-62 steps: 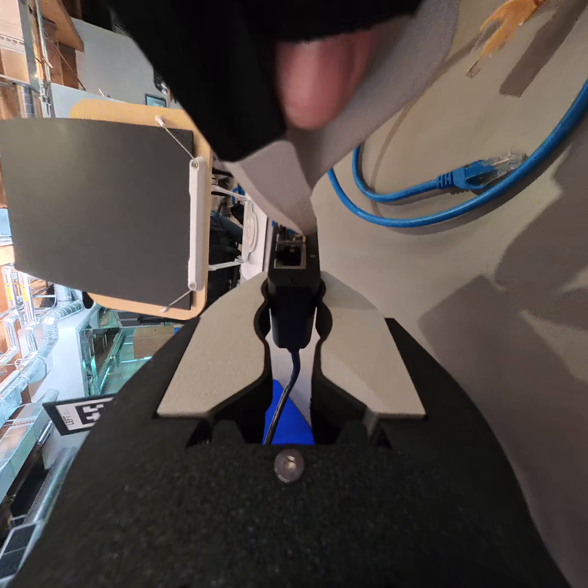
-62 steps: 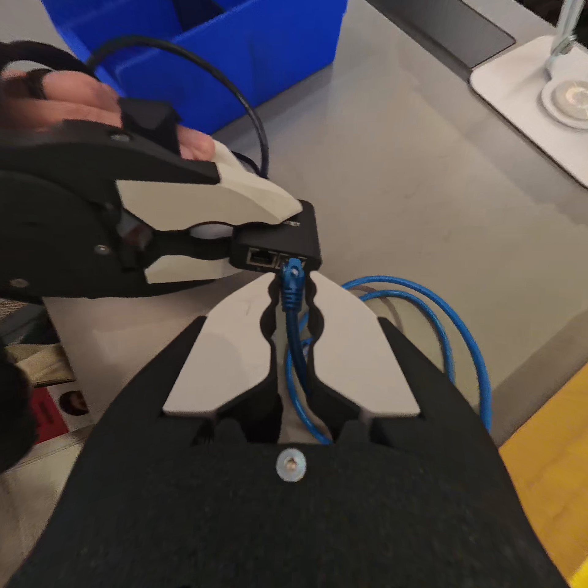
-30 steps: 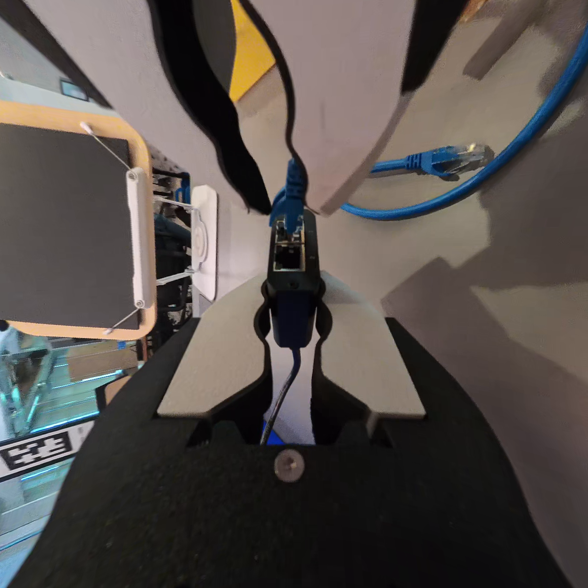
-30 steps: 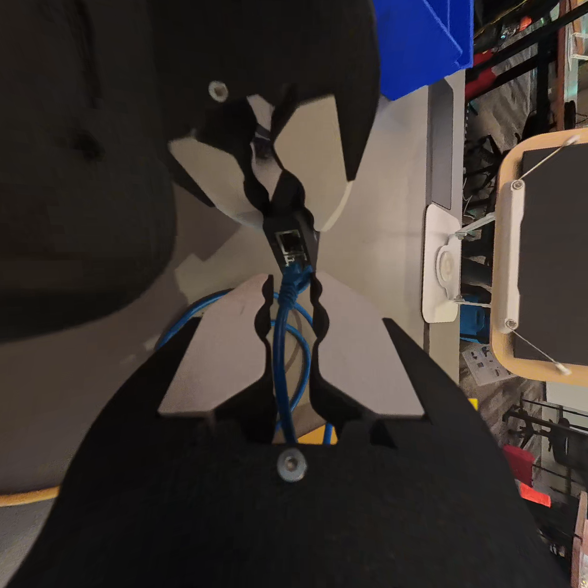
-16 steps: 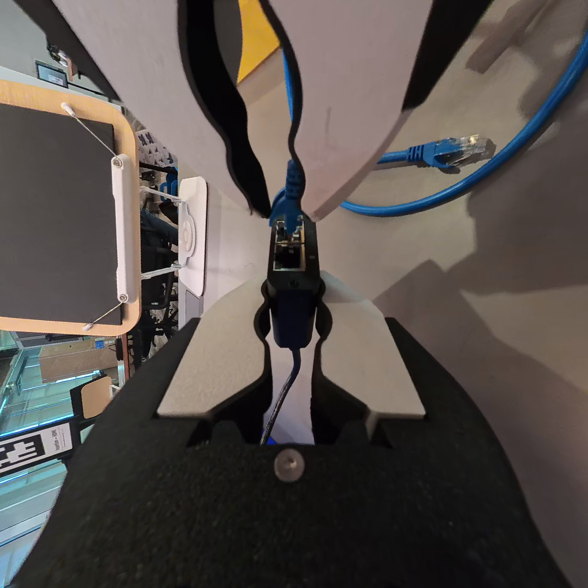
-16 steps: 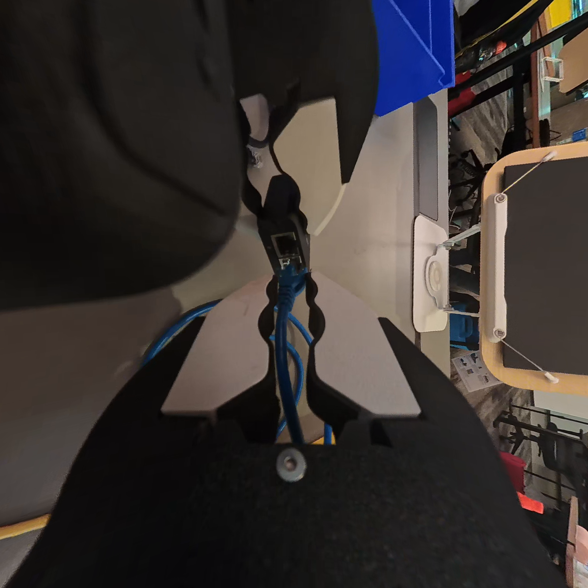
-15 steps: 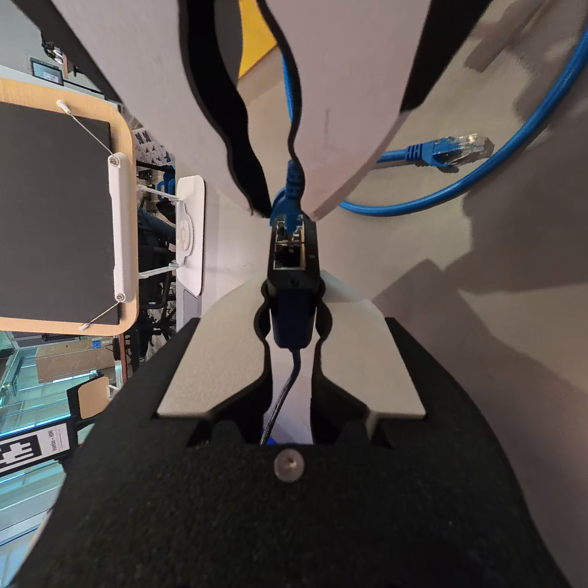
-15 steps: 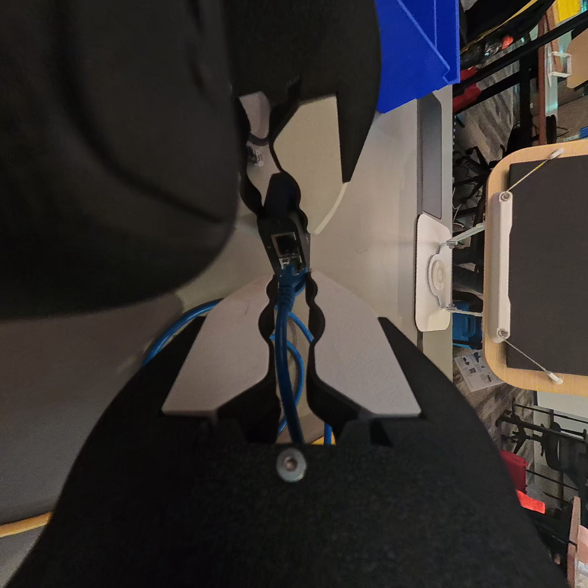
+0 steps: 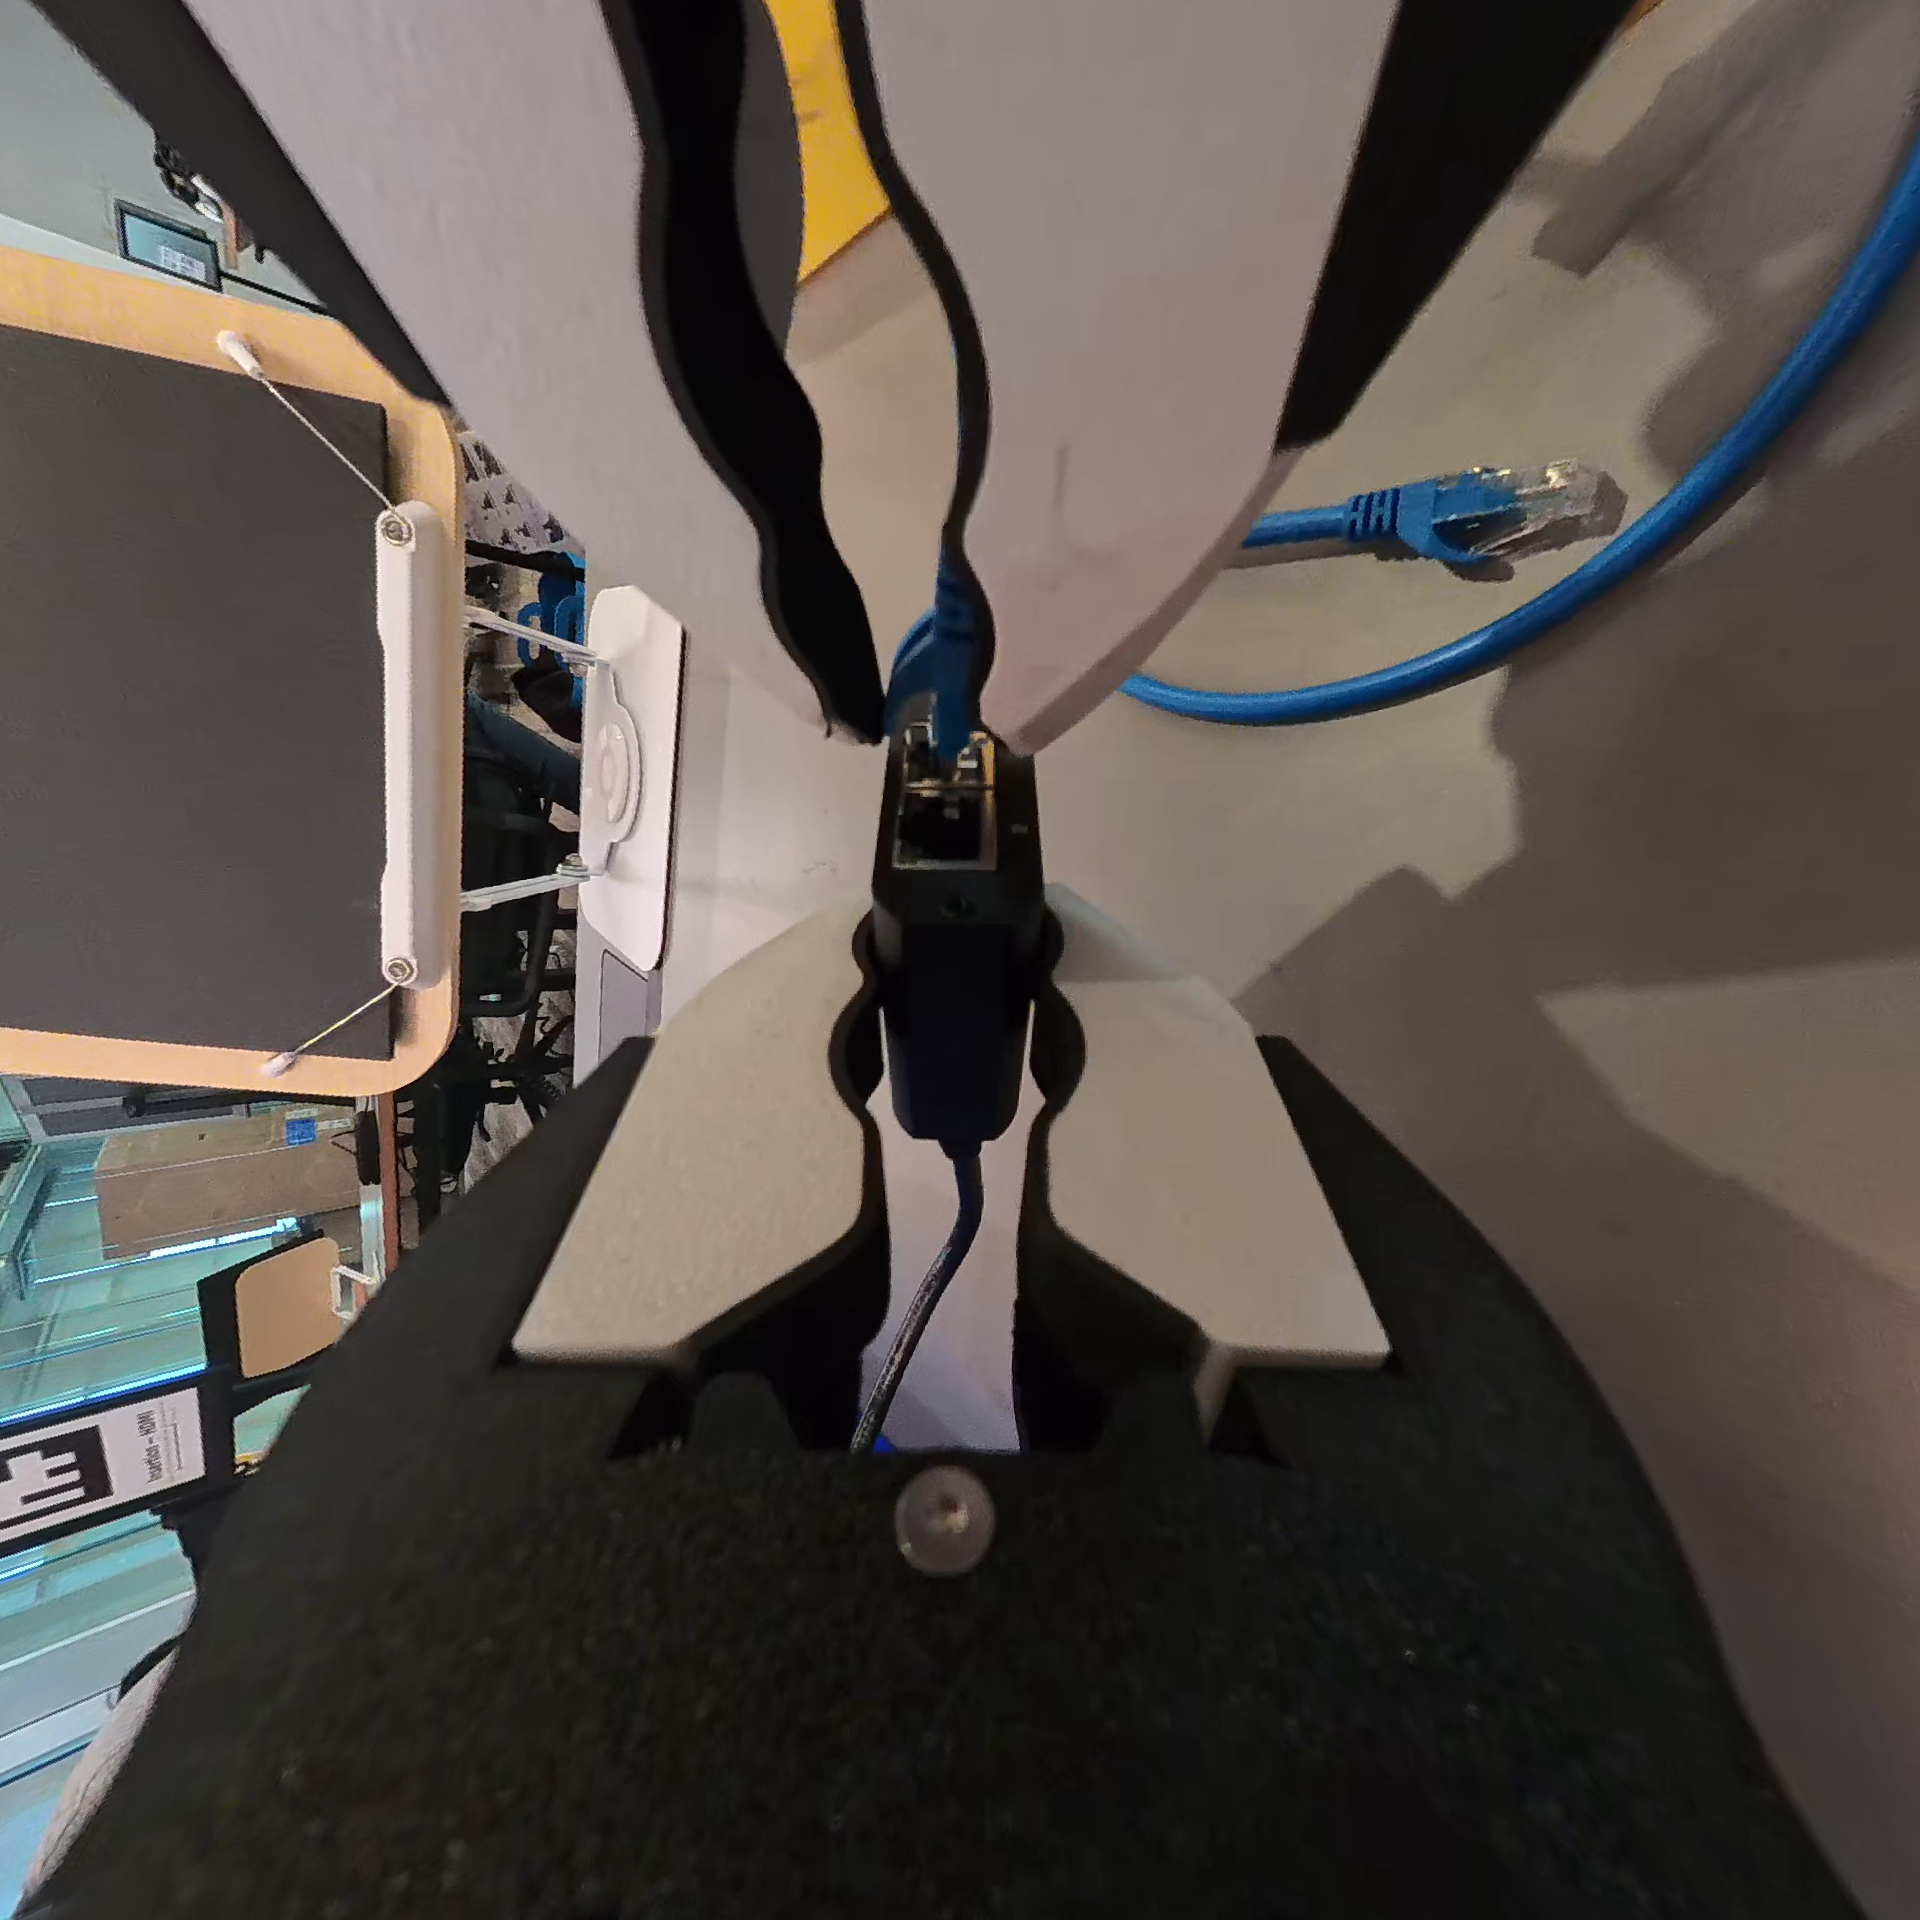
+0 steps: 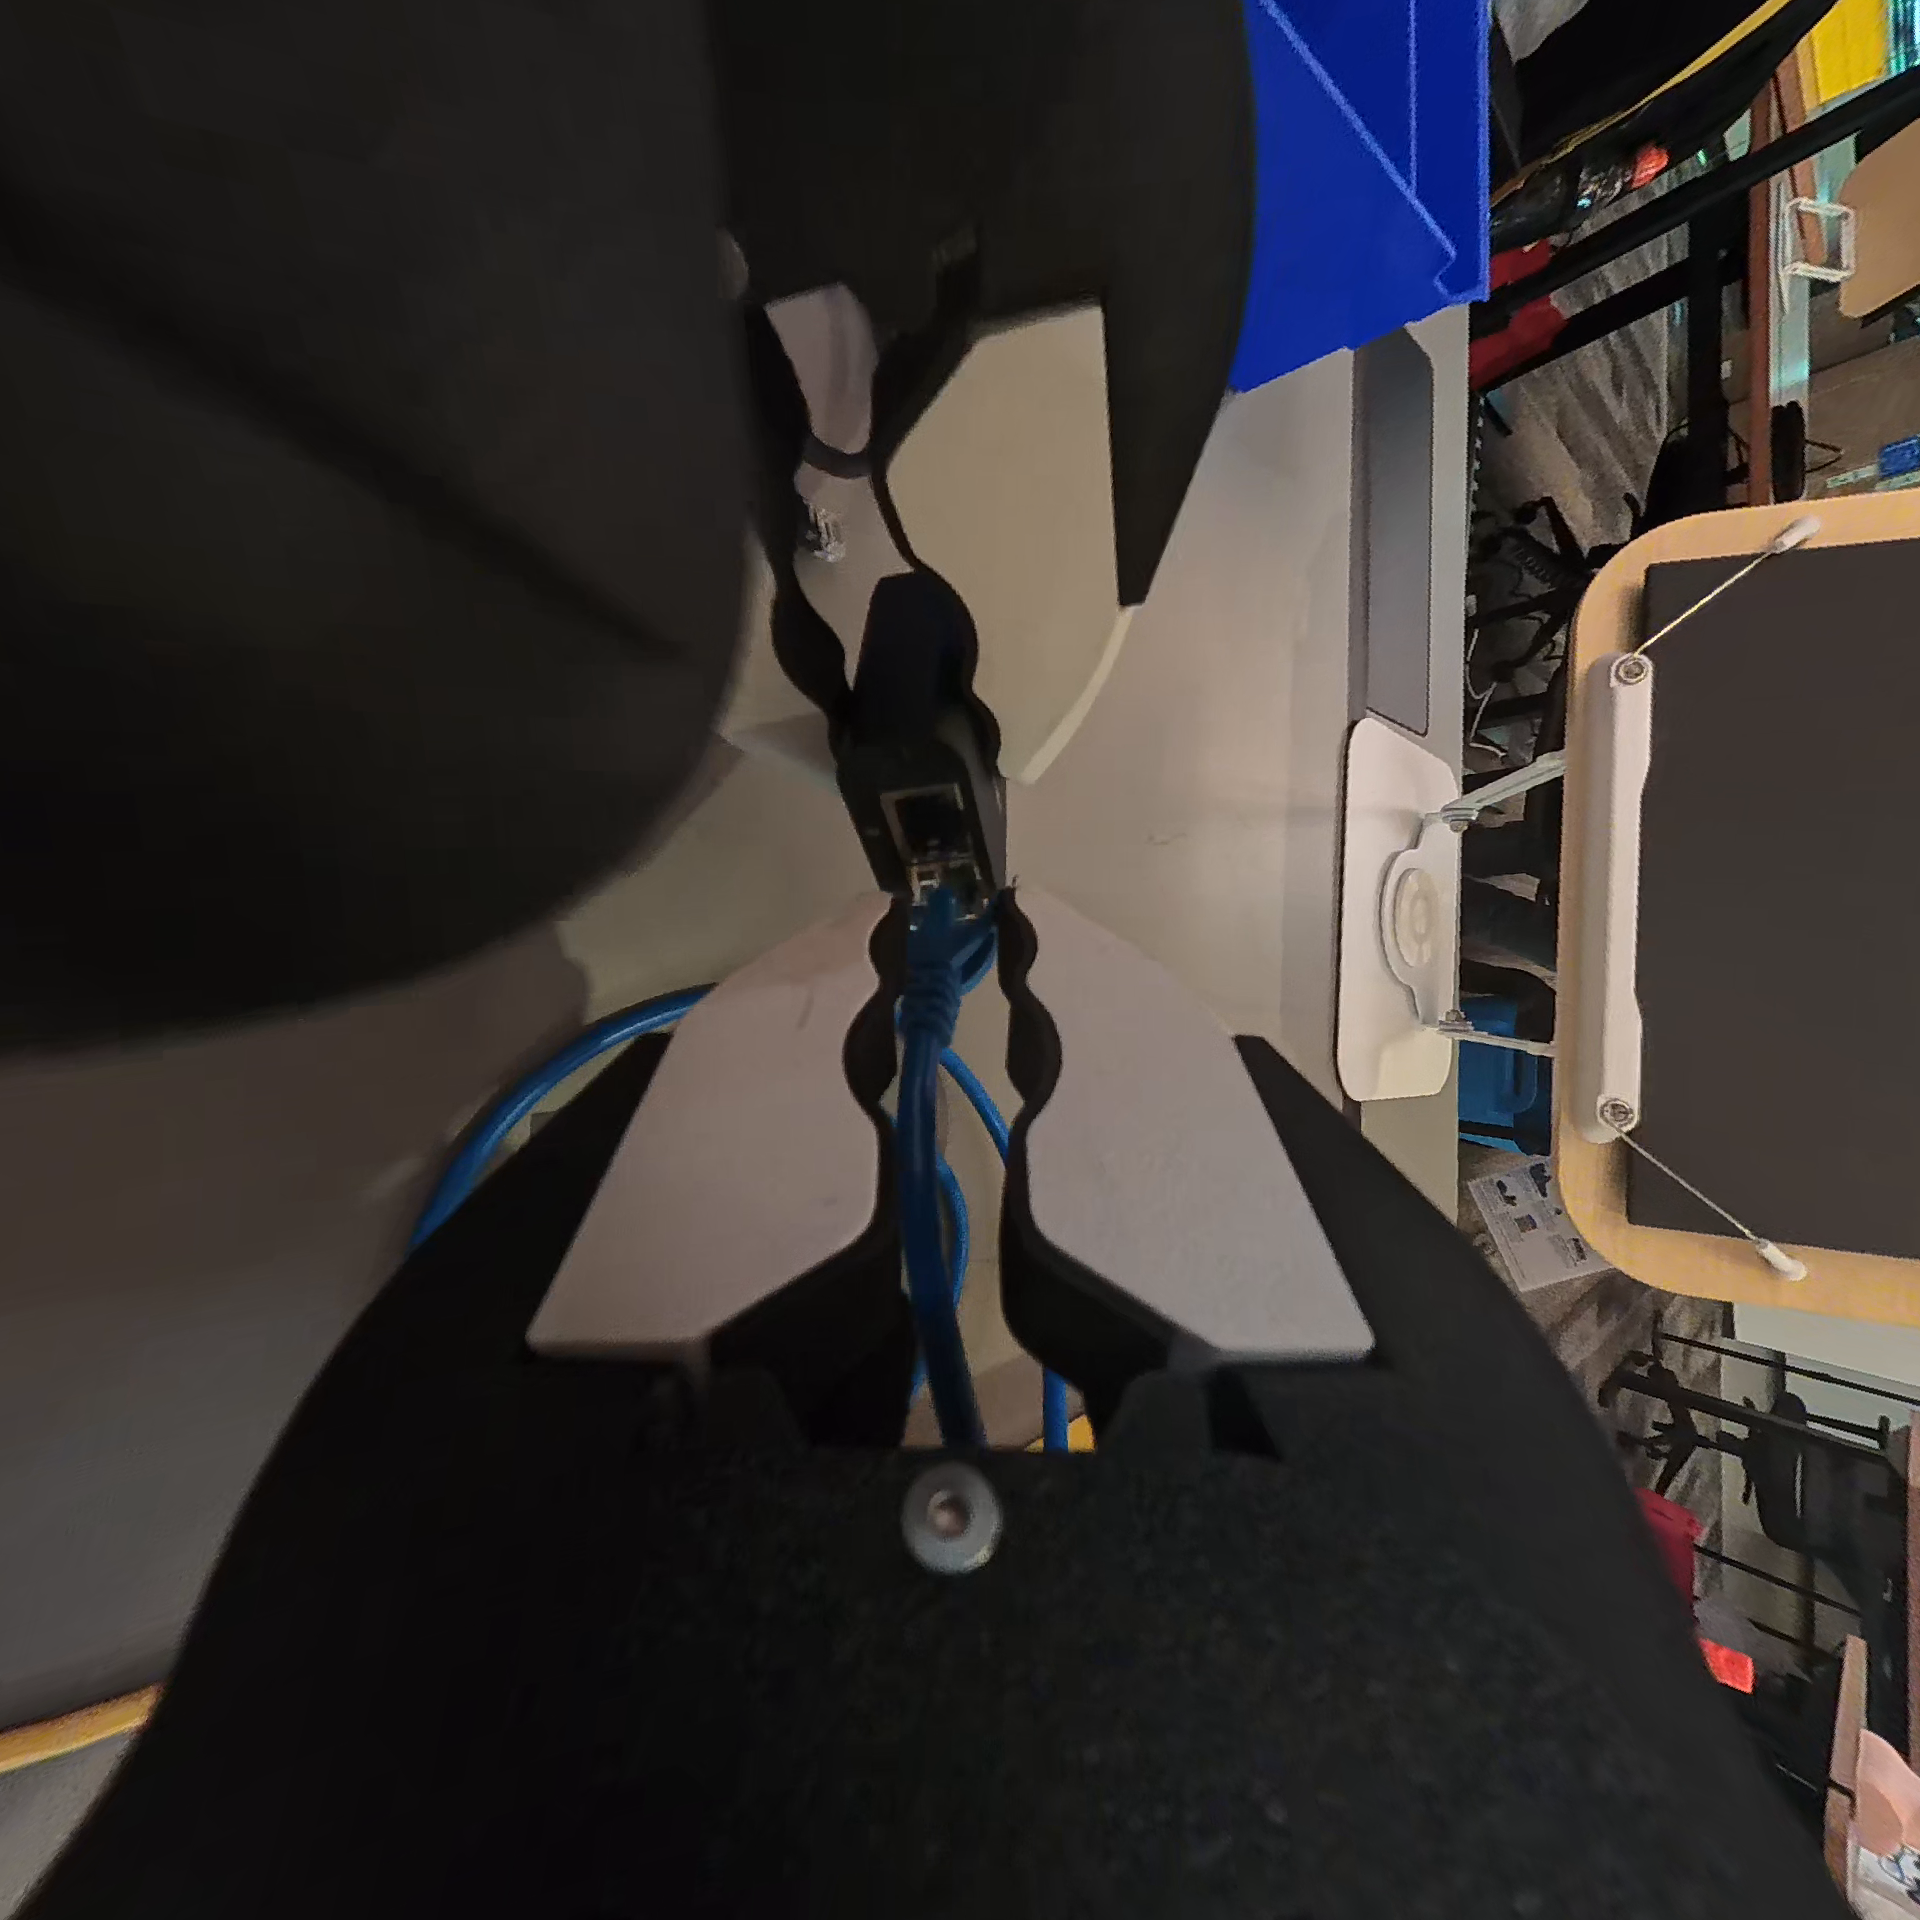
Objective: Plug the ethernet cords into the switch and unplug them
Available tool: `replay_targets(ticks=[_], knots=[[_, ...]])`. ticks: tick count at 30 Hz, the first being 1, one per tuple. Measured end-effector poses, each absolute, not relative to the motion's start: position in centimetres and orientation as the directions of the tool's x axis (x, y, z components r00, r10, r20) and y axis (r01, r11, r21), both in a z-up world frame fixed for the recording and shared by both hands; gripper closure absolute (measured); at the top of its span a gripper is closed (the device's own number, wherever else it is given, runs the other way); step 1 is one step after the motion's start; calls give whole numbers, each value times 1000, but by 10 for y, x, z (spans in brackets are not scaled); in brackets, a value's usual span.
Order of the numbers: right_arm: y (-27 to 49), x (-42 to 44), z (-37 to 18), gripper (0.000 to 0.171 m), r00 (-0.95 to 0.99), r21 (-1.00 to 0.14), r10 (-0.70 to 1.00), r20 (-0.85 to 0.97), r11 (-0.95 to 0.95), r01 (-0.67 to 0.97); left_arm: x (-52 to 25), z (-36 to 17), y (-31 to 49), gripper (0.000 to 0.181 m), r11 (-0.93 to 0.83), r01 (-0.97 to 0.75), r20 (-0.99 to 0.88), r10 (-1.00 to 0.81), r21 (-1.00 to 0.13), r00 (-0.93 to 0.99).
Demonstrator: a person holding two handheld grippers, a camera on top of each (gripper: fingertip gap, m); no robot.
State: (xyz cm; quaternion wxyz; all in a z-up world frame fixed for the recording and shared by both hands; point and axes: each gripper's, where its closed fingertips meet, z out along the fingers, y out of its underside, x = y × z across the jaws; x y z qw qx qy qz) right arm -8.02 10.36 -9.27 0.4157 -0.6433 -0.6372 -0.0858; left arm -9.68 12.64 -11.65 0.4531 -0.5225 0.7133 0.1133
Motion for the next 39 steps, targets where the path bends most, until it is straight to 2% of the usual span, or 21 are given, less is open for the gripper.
replay_targets(ticks=[14, 20, 25, 31, 33, 35, 36, 39], knots=[[102, -77, -96, 155, 184, -415, 742, 644, 137, 900, -94, -119, 122, 157, 425, -854, -766, -640, -299, -50], [100, -74, -97, 158, 242, -459, 782, 575, 64, 886, -91, -119, 118, 157, 429, -846, -757, -652, -315, -49], [96, -72, -98, 158, 192, -420, 778, 598, 100, 902, -89, -120, 114, 157, 436, -844, -759, -649, -312, -55], [100, -75, -93, 158, 278, -513, 771, 573, 73, 855, -91, -115, 120, 158, 443, -845, -781, -623, -300, -49], [98, -77, -92, 156, 325, -556, 801, 503, 12, 831, -92, -115, 122, 158, 456, -847, -810, -584, -274, -53], [98, -73, -91, 139, 420, -606, 821, 387, -116, 787, -96, -114, 127, 157, 474, -857, -862, -501, -200, -76], [99, -70, -89, 137, 477, -634, 815, 329, -183, 751, -97, -113, 129, 157, 483, -857, -878, -472, -179, -83], [98, -69, -87, 148, 601, -723, 795, 76, -371, 582, -98, -110, 132, 158, 489, -853, -888, -455, -184, -69]])
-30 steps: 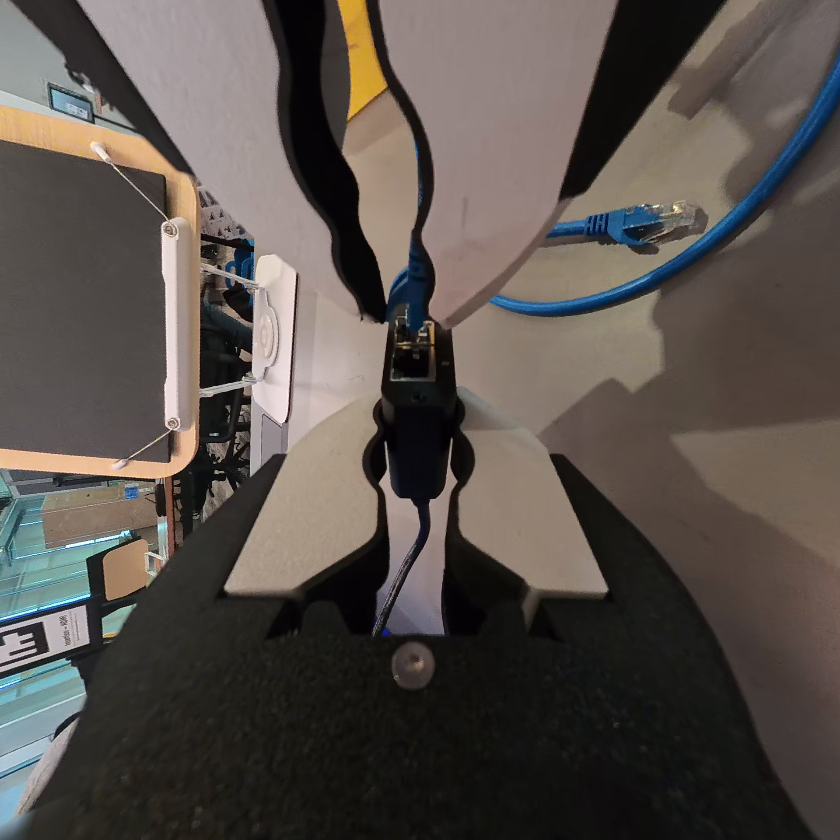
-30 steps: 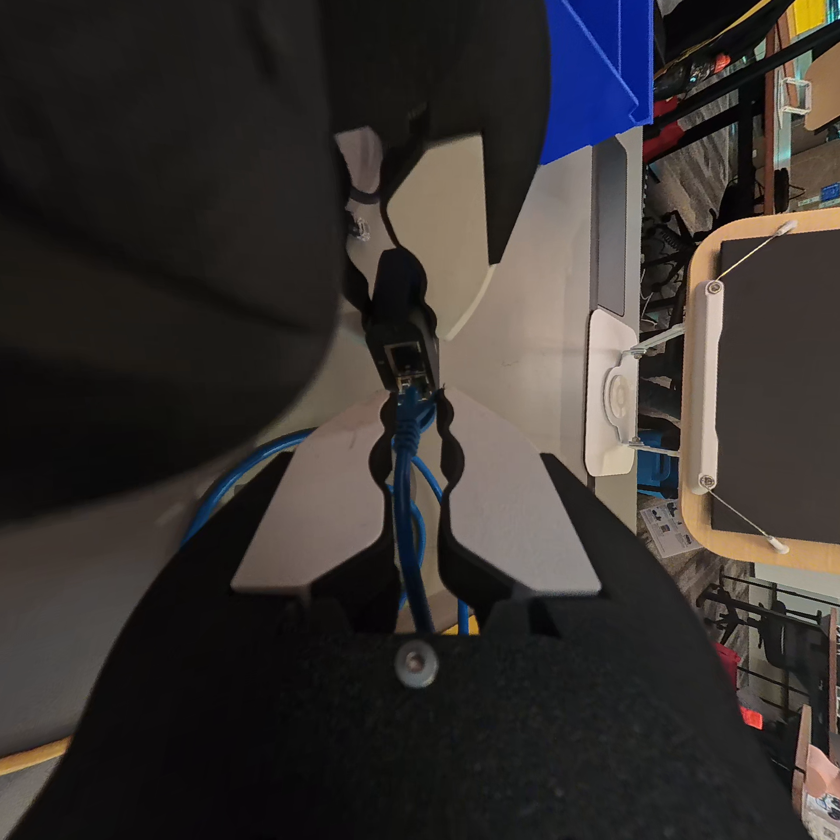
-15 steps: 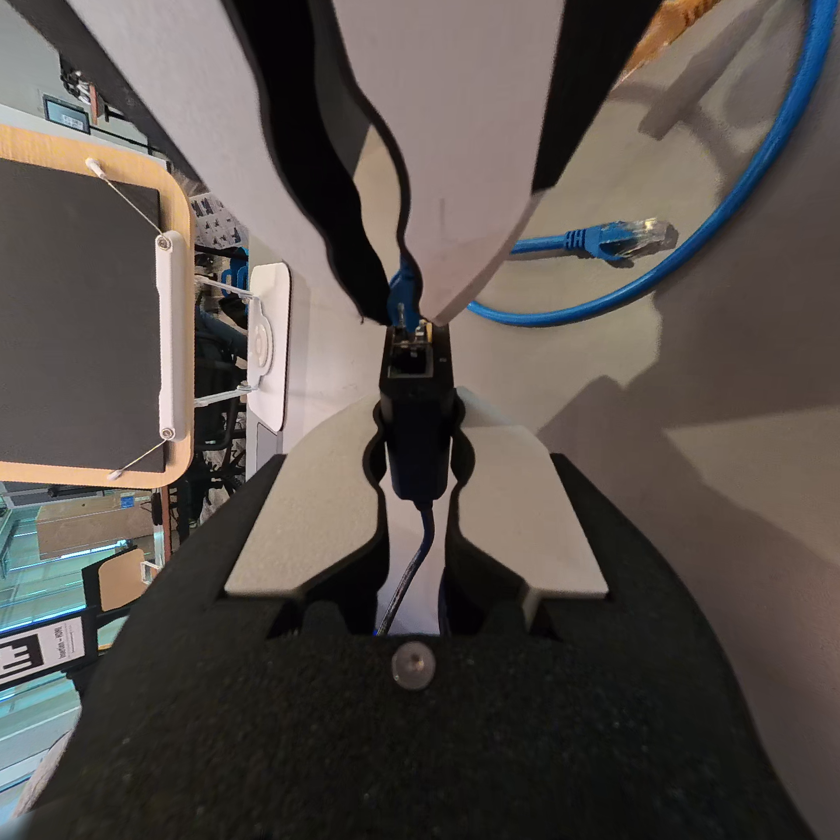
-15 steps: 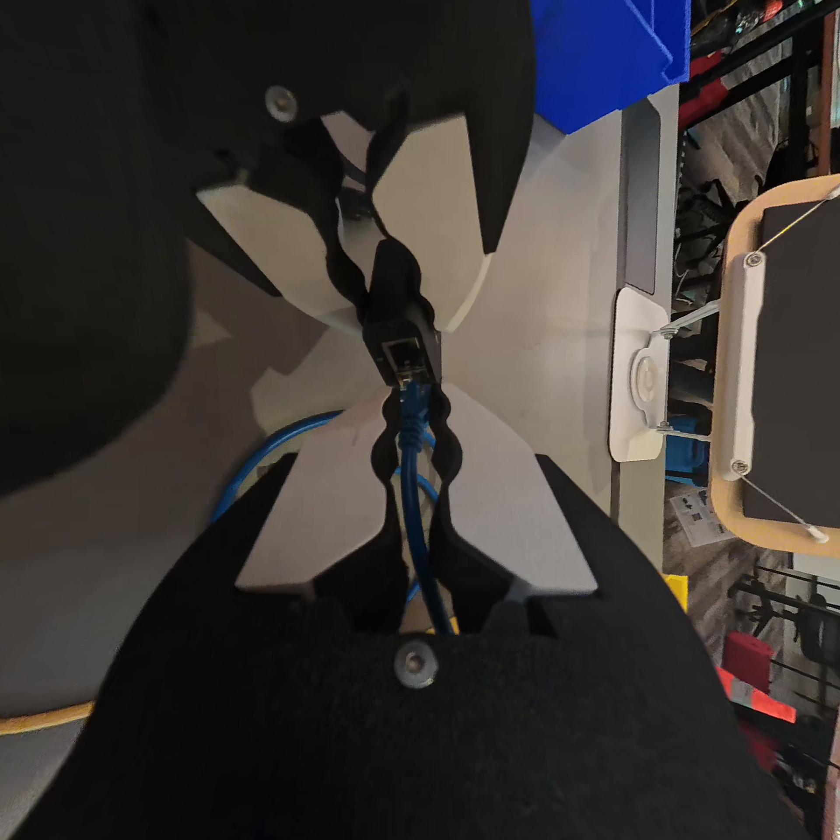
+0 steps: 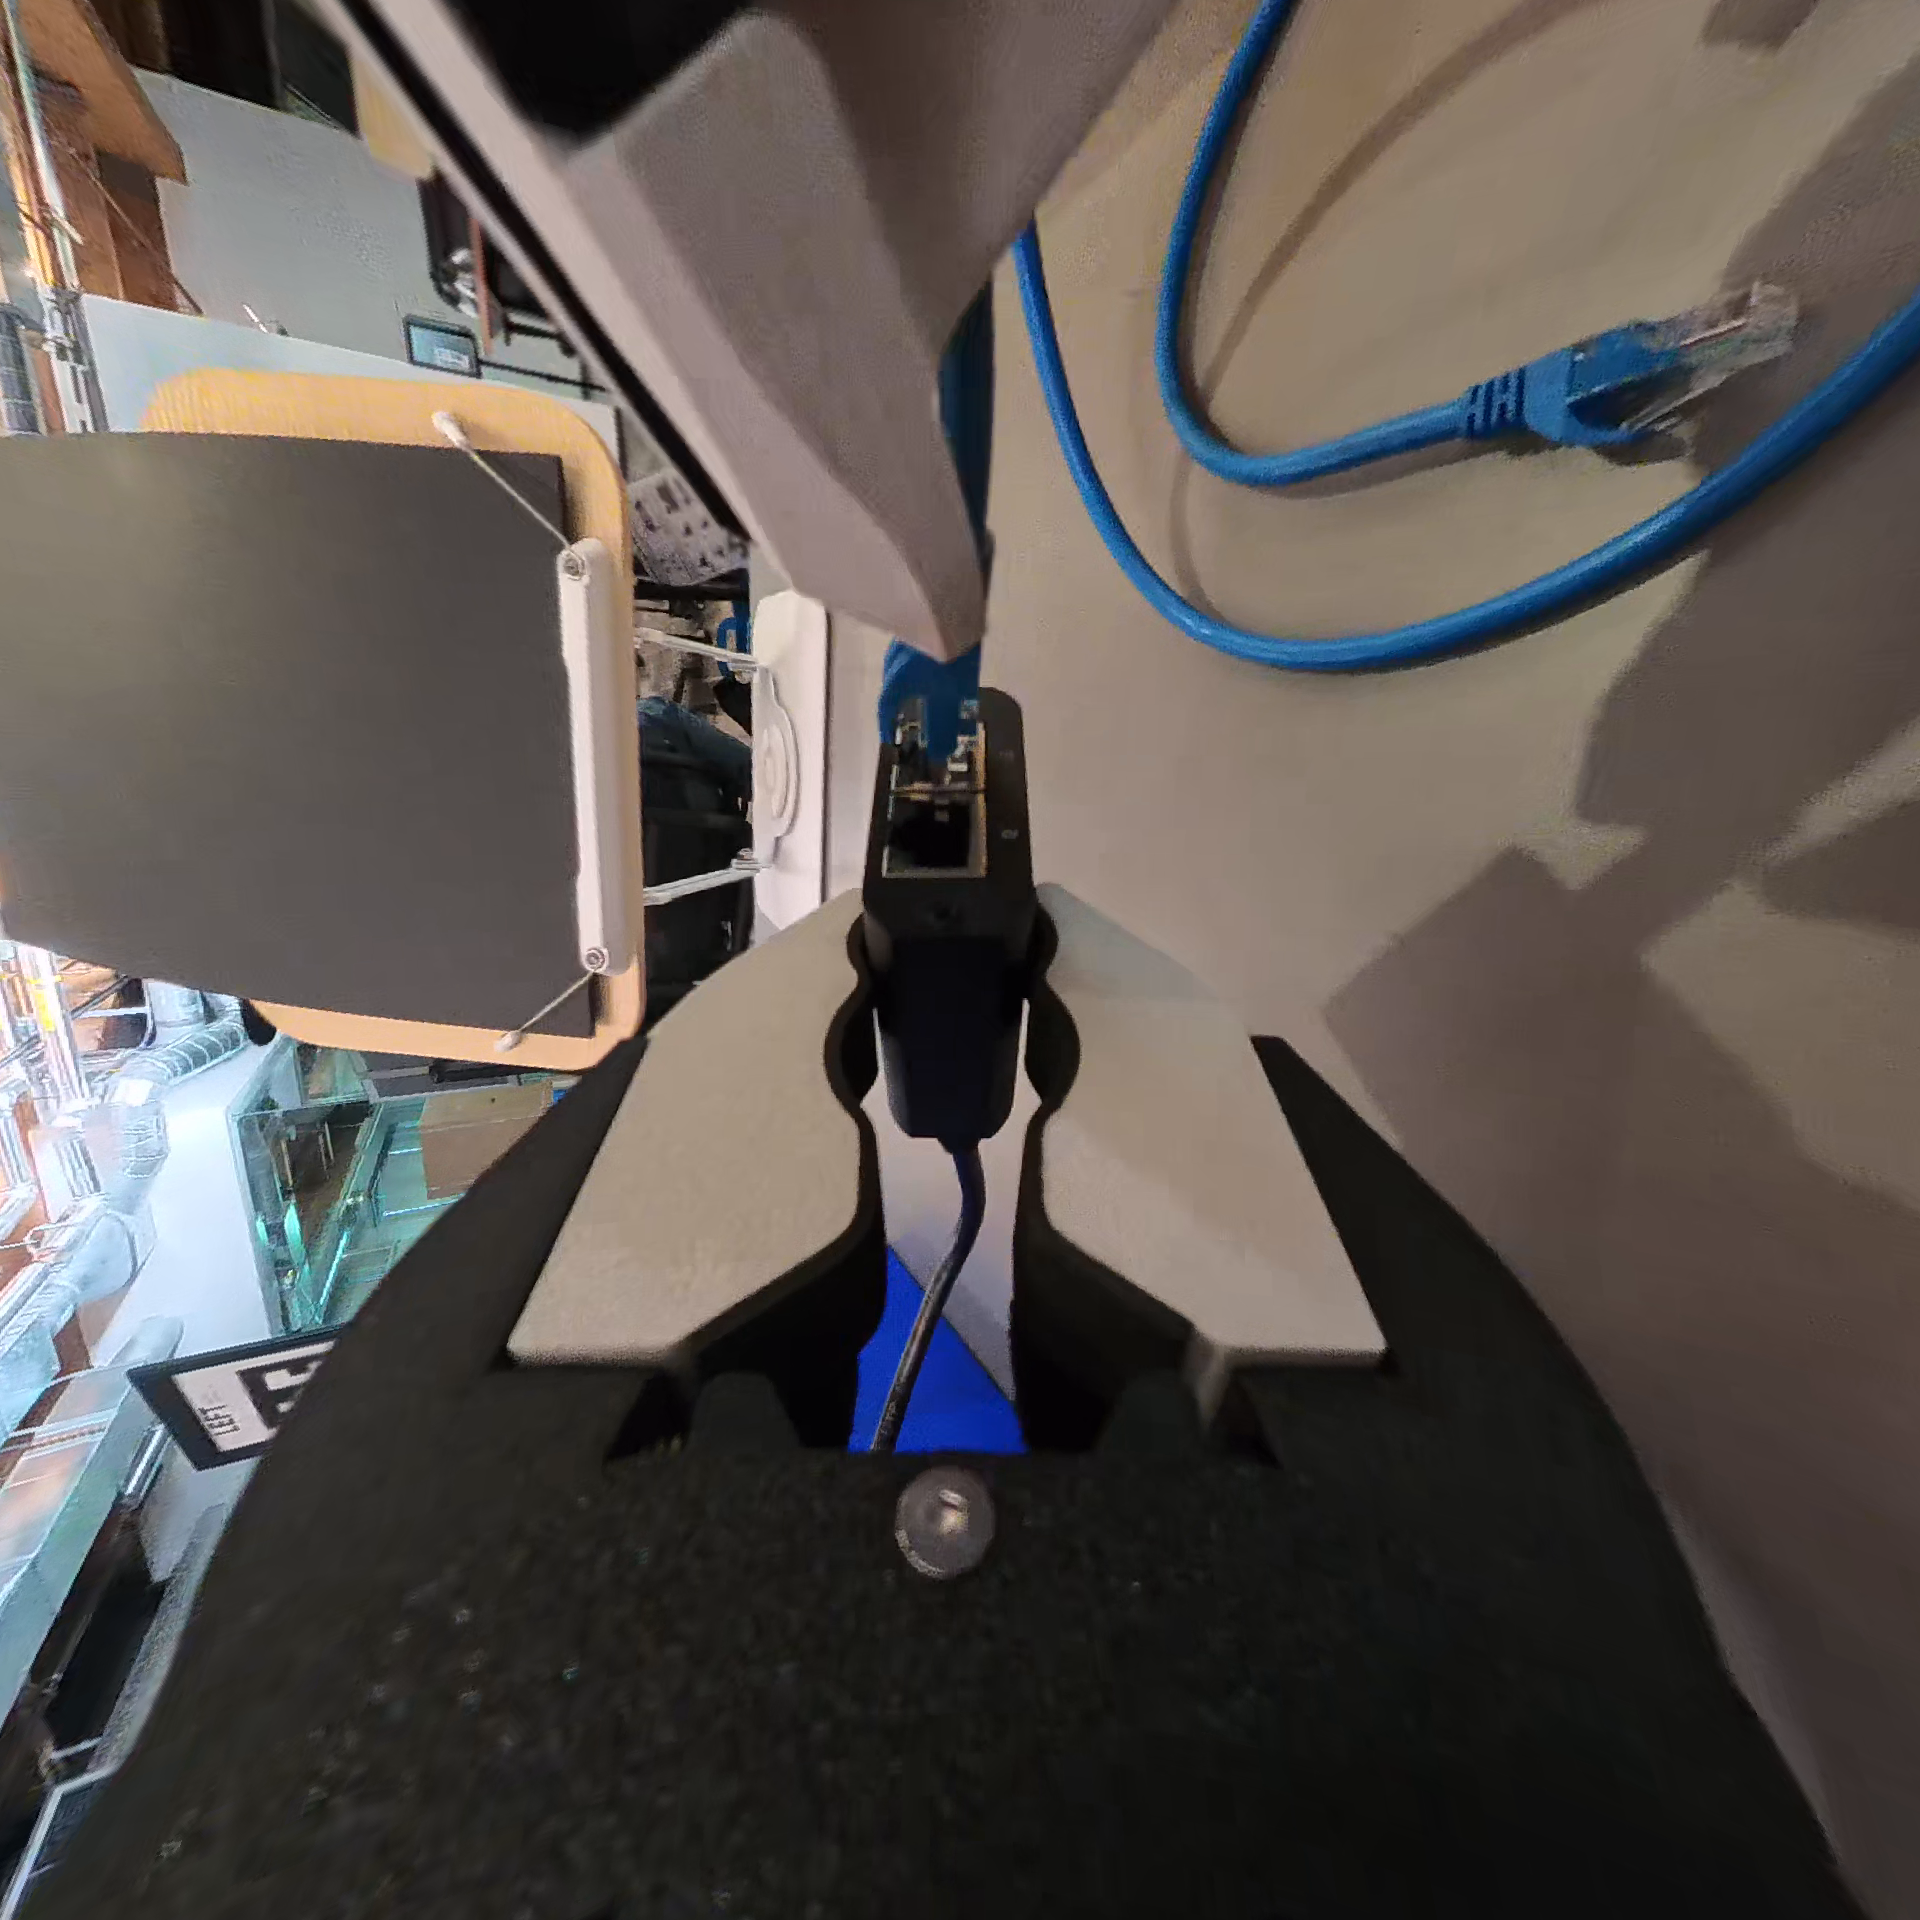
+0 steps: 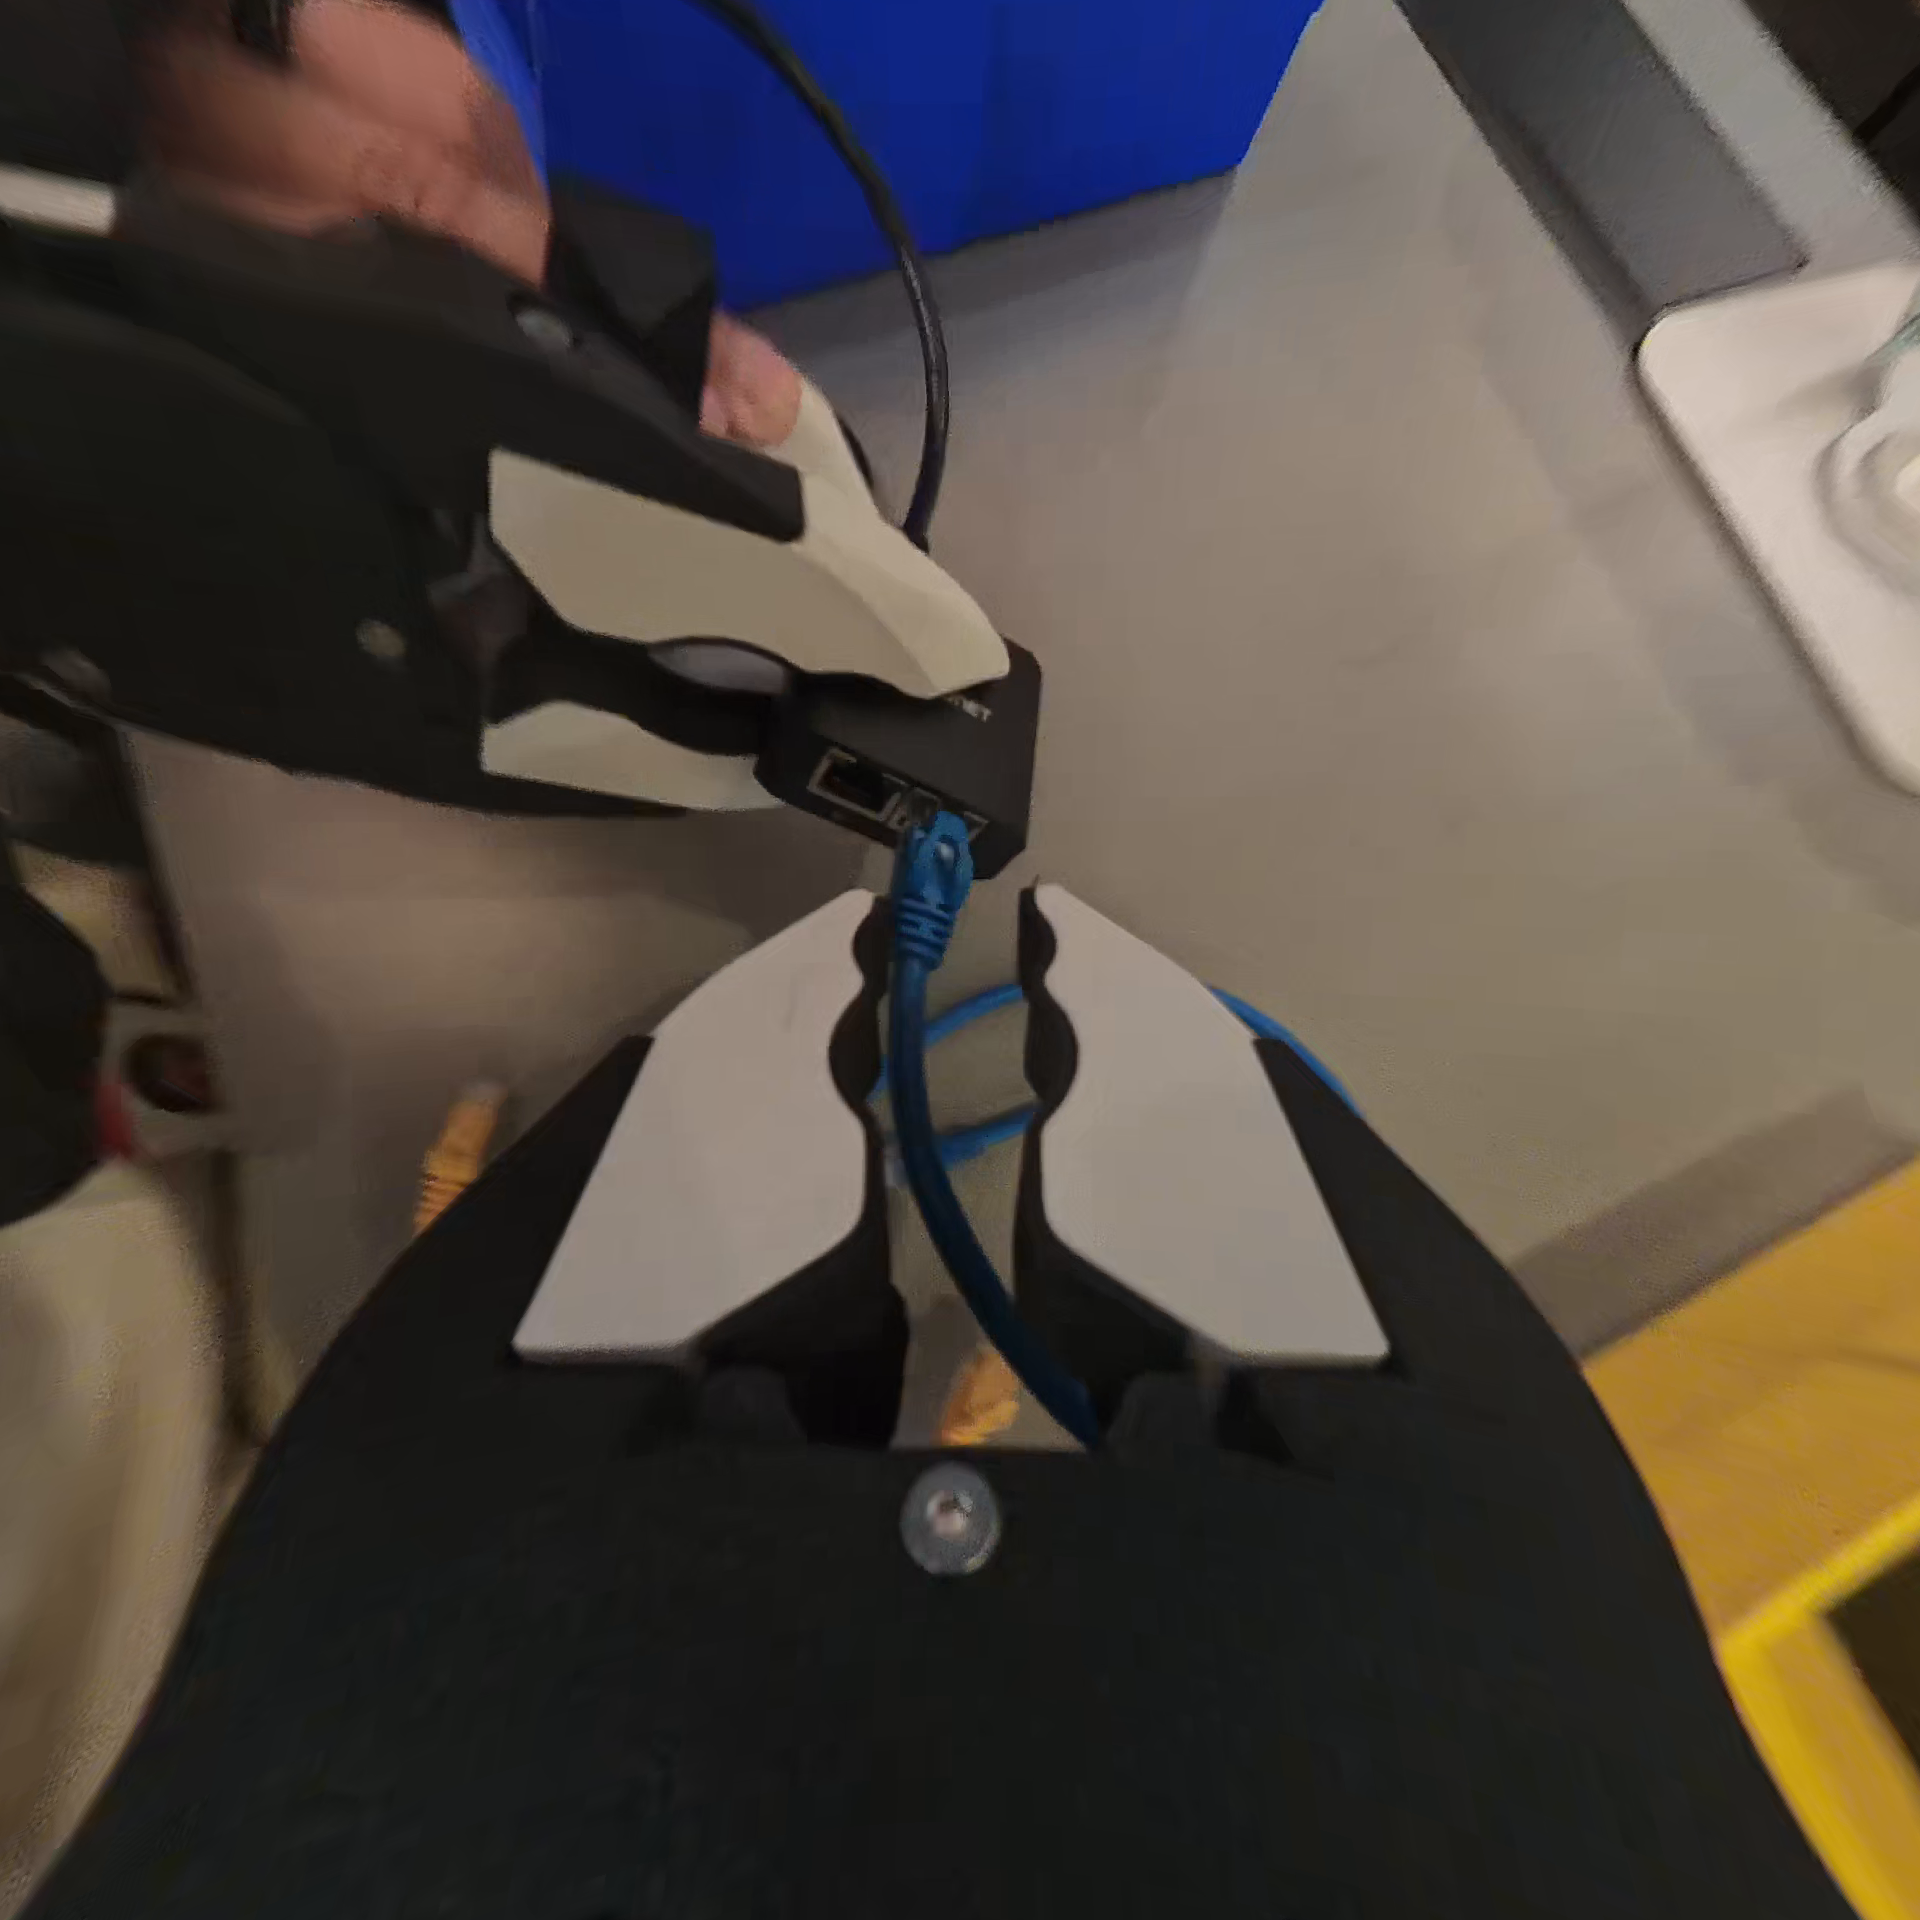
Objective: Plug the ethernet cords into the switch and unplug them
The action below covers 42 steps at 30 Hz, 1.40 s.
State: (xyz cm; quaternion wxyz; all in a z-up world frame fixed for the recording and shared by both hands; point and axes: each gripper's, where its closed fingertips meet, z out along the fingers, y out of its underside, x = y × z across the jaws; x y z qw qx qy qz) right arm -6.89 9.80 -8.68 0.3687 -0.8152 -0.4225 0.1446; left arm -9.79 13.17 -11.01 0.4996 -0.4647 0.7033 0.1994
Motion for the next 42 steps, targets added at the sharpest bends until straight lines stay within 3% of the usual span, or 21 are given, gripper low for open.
replay_targets(ticks=[3, 8, 13, 22, 35, 39, 41, 42], knots=[[98, -74, -88, 156, 640, -764, 765, -73, -456, 457, -98, -107, 134, 158, 488, -855, -897, -436, -175, -65], [102, -80, -100, 157, 687, -767, 722, -82, -486, 420, -97, -112, 134, 157, 476, -861, -886, -459, -181, -67], [102, -79, -96, 158, 723, -797, 672, -160, -520, 306, -96, -115, 136, 156, 426, -863, -824, -566, -270, -21], [84, -66, -105, 158, 739, -781, 607, -293, -598, 182, -82, -127, 119, 156, 464, -843, -794, -603, -272, -76], [73, -57, -95, 158, 680, -736, 667, -304, -618, 278, -75, -116, 103, 156, 530, -795, -817, -572, -295, -77], [80, -65, -88, 157, 681, -799, 720, -132, -485, 357, -80, -109, 111, 157, 489, -826, -835, -548, -281, -40], [76, -67, -84, 134, 648, -790, 762, -22, -411, 456, -83, -122, 109, 157, 471, -833, -794, -604, -291, -64], [74, -65, -79, 134, 624, -784, 778, 74, -342, 518, -85, -128, 109, 157, 473, -832, -778, -622, -288, -84]])
